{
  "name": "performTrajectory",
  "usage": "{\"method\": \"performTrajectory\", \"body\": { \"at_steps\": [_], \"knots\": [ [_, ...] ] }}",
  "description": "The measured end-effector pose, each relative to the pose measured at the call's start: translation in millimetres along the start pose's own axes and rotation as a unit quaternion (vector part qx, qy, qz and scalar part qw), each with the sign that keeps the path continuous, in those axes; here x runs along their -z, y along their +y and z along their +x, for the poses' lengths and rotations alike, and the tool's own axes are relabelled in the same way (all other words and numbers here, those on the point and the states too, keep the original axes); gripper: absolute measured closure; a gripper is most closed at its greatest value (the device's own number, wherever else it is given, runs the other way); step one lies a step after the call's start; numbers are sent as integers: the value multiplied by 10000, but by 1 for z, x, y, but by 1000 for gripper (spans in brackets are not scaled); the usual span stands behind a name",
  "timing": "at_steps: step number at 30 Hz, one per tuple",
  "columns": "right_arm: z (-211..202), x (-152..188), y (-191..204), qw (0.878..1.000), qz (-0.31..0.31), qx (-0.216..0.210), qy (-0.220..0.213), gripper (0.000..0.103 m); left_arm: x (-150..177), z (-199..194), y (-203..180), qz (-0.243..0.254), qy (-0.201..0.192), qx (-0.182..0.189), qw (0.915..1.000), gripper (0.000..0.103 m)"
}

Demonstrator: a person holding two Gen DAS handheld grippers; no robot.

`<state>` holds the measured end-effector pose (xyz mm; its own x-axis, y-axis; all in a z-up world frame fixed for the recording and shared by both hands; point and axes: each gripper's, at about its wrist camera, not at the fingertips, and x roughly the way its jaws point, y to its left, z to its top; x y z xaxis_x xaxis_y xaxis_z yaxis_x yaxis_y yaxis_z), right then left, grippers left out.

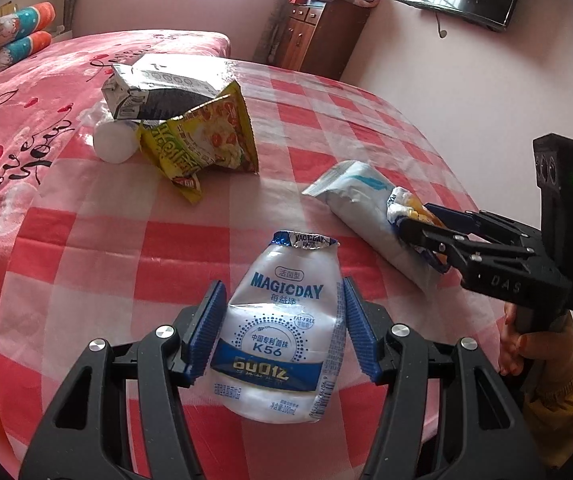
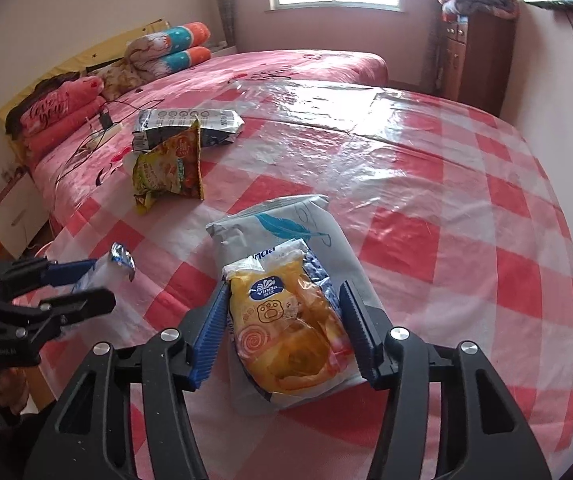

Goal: Collect trash
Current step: 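Grasp the MAGICDAY pouch with the left tool while the right tool grasps the orange bread packet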

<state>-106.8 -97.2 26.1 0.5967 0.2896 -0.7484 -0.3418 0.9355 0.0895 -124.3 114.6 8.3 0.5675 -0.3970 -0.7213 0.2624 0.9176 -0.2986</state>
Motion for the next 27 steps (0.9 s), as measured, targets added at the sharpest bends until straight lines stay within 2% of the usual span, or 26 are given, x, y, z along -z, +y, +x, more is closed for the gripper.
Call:
{"method": "performTrajectory", "body": {
  "at_steps": [5, 7, 13, 14, 16, 17, 24, 27],
  "knots": [
    [0, 4, -1, 9998, 126, -111, 51, 38, 7, -1, -2, 17, 32, 83, 10000, 43],
    [0, 5, 1, 9997, 130, -196, 79, 24, 9, -2, -3, 50, 53, 100, 9999, 43],
    [0, 11, 13, 9998, -149, 35, 110, 23, 15, -3, -4, 111, 92, 134, 9998, 43],
    [1, 11, 13, 9998, -161, 59, 104, 24, 15, -3, -4, 111, 89, 142, 9998, 43],
    [0, 12, 14, 9995, -194, 239, 83, 40, 15, -4, -4, 111, 88, 155, 9998, 43],
    [-1, 13, 13, 9990, -224, 374, 57, 43, 16, -4, -4, 110, 89, 162, 9998, 43],
    [-4, 14, 12, 9994, -104, 341, -7, 52, 20, -8, -2, 101, 58, 195, 9997, 43],
    [-7, 12, 11, 9998, 99, 184, -14, 53, 21, -13, 1, 79, 3, 201, 9998, 43]
  ]
}}
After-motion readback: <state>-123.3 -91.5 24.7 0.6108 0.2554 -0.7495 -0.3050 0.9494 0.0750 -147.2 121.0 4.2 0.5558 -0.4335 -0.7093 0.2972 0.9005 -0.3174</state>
